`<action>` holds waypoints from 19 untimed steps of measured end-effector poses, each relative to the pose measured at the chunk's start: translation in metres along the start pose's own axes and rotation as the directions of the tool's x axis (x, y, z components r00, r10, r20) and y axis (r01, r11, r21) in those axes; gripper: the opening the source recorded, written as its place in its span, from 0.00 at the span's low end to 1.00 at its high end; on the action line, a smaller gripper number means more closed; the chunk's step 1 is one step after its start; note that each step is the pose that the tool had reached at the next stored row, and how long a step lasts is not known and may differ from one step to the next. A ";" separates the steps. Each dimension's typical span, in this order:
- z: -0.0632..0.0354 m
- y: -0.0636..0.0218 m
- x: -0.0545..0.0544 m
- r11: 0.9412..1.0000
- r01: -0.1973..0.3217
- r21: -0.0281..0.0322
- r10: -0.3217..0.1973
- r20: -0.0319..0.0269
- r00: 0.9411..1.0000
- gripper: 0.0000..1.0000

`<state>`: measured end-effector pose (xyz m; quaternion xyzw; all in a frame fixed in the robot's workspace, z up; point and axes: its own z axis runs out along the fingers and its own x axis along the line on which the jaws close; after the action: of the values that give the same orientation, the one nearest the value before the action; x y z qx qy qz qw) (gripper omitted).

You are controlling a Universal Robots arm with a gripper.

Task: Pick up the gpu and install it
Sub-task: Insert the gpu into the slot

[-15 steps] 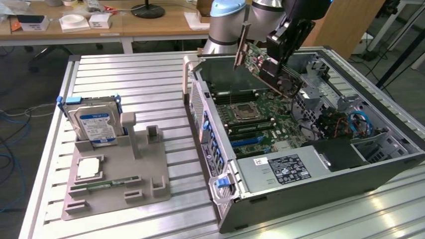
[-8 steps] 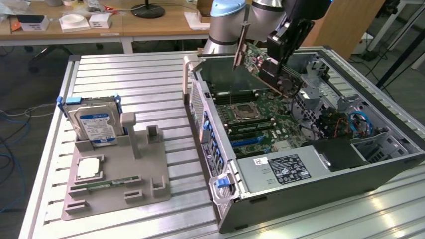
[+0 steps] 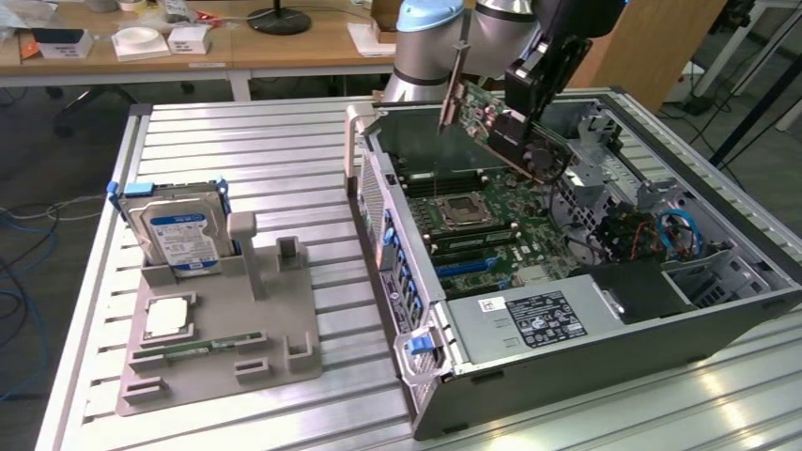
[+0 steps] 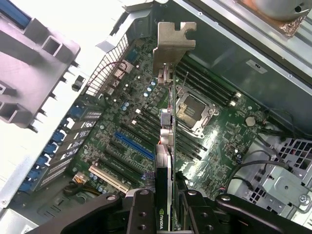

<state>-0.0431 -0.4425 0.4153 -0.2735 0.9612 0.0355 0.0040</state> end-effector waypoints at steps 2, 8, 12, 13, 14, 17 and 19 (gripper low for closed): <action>0.0000 0.0000 0.000 1.000 0.007 0.000 -0.007 -0.001 1.000 0.26; 0.0000 0.0000 0.000 1.000 0.028 -0.001 -0.028 -0.002 1.000 0.26; 0.0000 0.0000 0.000 0.999 0.042 -0.001 -0.042 -0.003 0.999 0.26; 0.0000 0.0000 0.000 0.999 0.045 -0.001 -0.045 -0.003 0.999 0.26; 0.0000 0.0000 0.000 0.999 0.048 -0.001 -0.048 -0.003 0.999 0.26; 0.0000 0.0000 0.000 0.998 0.059 -0.002 -0.059 -0.004 0.998 0.26; 0.0000 0.0000 0.000 0.998 0.066 -0.002 -0.066 -0.004 0.998 0.26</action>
<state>-0.0431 -0.4425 0.4153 -0.3050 0.9517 0.0356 0.0028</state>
